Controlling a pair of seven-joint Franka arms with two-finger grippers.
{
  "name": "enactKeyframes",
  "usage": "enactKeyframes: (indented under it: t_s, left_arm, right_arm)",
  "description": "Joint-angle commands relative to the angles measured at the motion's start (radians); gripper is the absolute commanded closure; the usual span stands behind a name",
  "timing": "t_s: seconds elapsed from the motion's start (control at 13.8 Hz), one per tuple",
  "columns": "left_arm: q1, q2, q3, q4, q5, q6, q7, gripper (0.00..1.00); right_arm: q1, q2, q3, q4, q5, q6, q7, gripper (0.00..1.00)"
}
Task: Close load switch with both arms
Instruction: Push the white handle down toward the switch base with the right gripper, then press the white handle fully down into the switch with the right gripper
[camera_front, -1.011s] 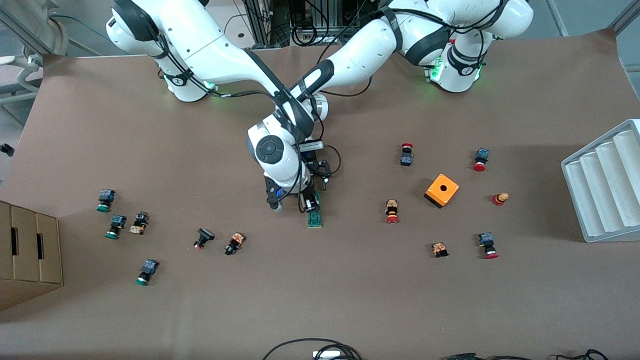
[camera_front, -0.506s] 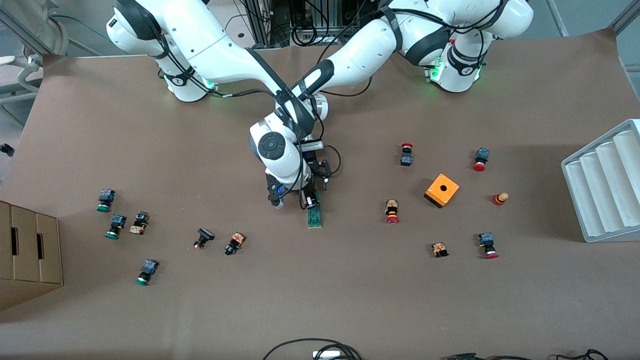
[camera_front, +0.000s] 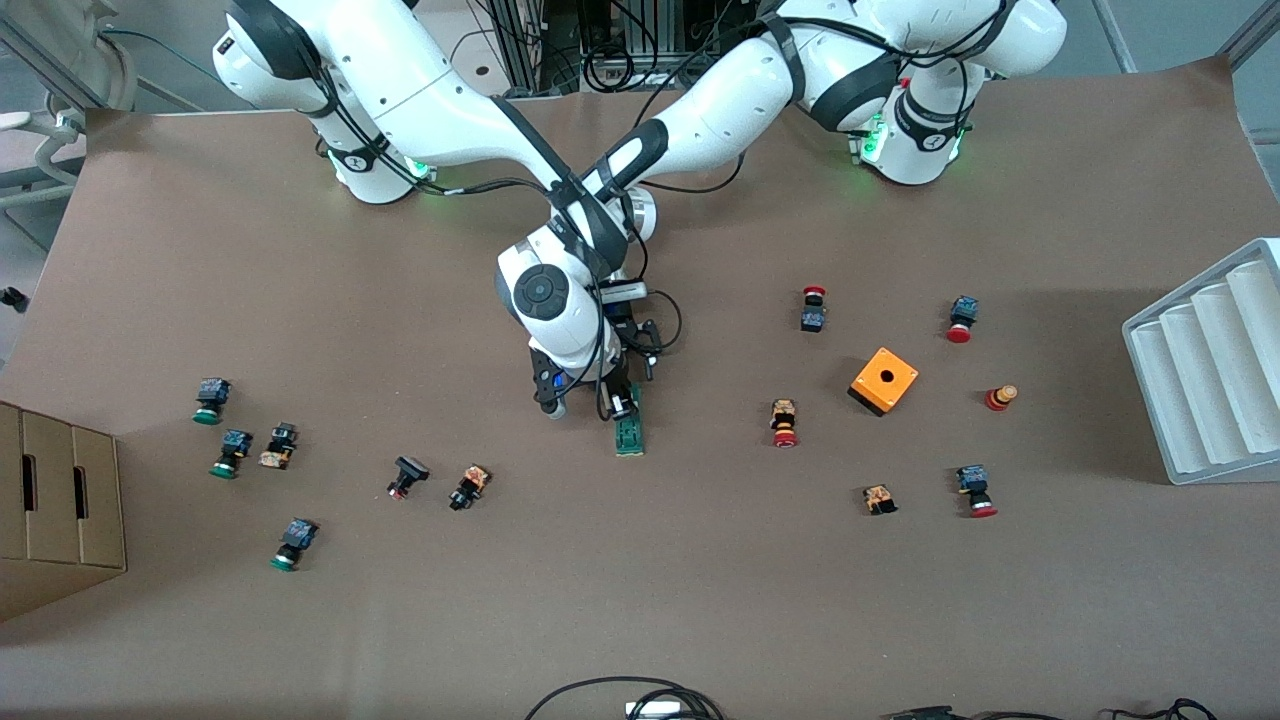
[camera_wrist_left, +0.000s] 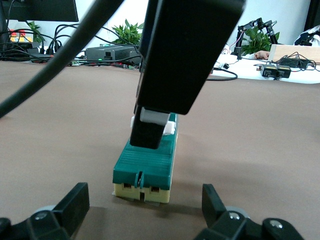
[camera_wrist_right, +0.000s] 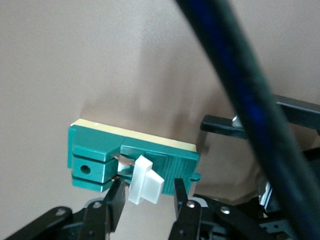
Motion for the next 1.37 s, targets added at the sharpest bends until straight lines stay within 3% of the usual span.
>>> enactKeyframes:
  t_s: [0.0,1.3]
  left_arm:
    - [0.004,0.076,-0.018,0.018,-0.033,0.047,-0.056,0.0]
    - [0.004,0.076,-0.018,0.018,-0.033,0.047,-0.056,0.0]
  right_arm:
    - [-0.015,-0.016,-0.003,-0.005,0.024,0.007,-0.018,0.53]
    - [-0.037,0.018,-0.003,0.109,0.08,-0.017,-0.001,0.53]
